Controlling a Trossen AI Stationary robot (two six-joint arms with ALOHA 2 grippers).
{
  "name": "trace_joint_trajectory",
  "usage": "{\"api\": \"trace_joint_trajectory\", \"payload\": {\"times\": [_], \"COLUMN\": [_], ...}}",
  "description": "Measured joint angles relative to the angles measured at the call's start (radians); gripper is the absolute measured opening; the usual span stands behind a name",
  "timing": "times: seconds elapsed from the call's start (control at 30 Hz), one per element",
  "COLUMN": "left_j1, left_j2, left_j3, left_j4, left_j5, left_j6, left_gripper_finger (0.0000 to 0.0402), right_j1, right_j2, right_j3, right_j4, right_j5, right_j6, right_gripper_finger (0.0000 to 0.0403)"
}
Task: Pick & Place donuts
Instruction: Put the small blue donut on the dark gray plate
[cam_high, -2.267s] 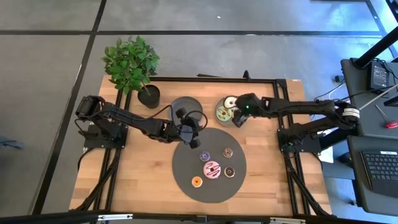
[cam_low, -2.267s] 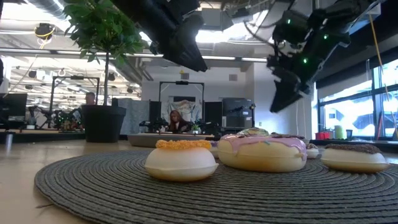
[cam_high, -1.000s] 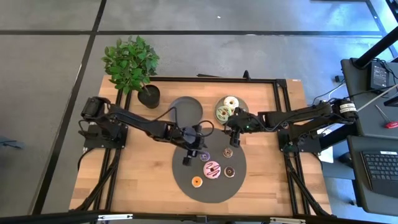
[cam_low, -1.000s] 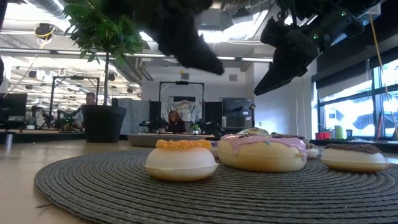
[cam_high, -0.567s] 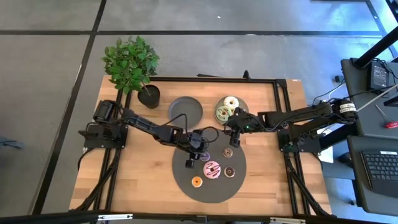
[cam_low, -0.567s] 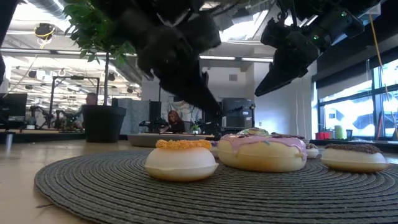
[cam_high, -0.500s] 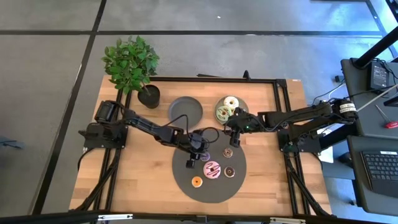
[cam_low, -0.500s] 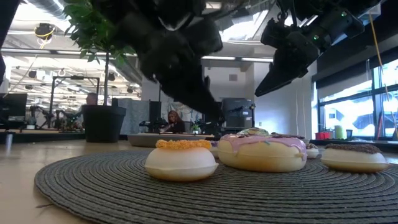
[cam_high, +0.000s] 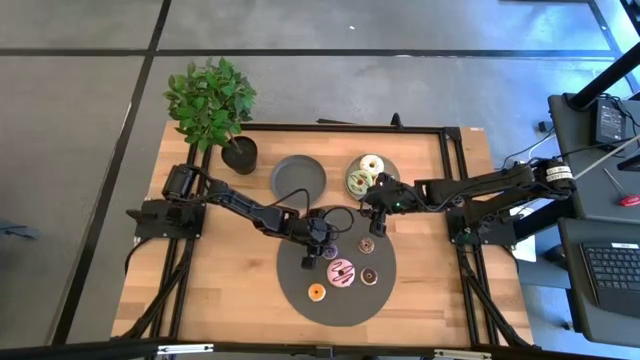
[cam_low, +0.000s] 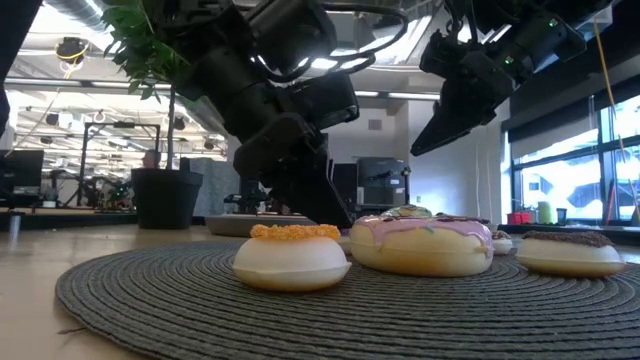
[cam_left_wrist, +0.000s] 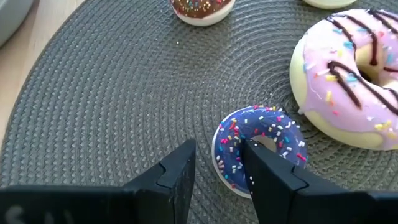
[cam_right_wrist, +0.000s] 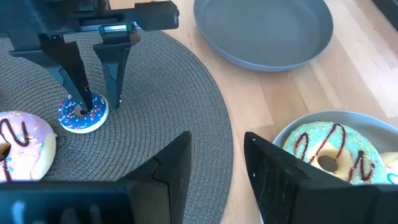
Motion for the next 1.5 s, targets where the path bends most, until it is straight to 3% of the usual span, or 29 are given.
{"api": "trace_joint_trajectory", "payload": {"times": [0.17,0.57,0.8,0.97,1.13,1.3,1.5], "left_j1": [0.0,0.007,0.046,0.116,0.225,0.364,0.492], "left_j2": [0.0,-0.002,-0.116,-0.257,-0.346,-0.356,-0.346], "left_j3": [0.0,0.0,-0.003,-0.002,-0.011,-0.082,-0.213], "left_j4": [-0.001,-0.005,-0.077,-0.26,-0.426,-0.399,-0.208], "left_j5": [0.001,0.039,0.089,0.001,-0.216,-0.241,-0.19], "left_j6": [0.001,0.002,0.01,0.039,-0.033,-0.154,-0.262], "left_gripper_finger": [0.0118,0.0011,0.001,0.0005,0.0007,0.0005,0.0007], "right_j1": [0.0,0.0,0.0,0.0,0.0,0.0,0.0], "right_j2": [0.0,0.0,0.0,0.0,0.0,0.0,0.0], "right_j3": [0.0,0.0,0.0,0.0,0.001,0.001,0.001], "right_j4": [-0.001,-0.002,-0.011,-0.013,-0.018,-0.02,-0.023], "right_j5": [0.0,0.002,0.001,0.002,0.002,0.012,0.038], "right_j6": [-0.002,-0.005,-0.001,-0.001,0.003,0.003,0.002], "right_gripper_finger": [0.0149,0.0149,0.0149,0.0149,0.0149,0.0149,0.0149]}}
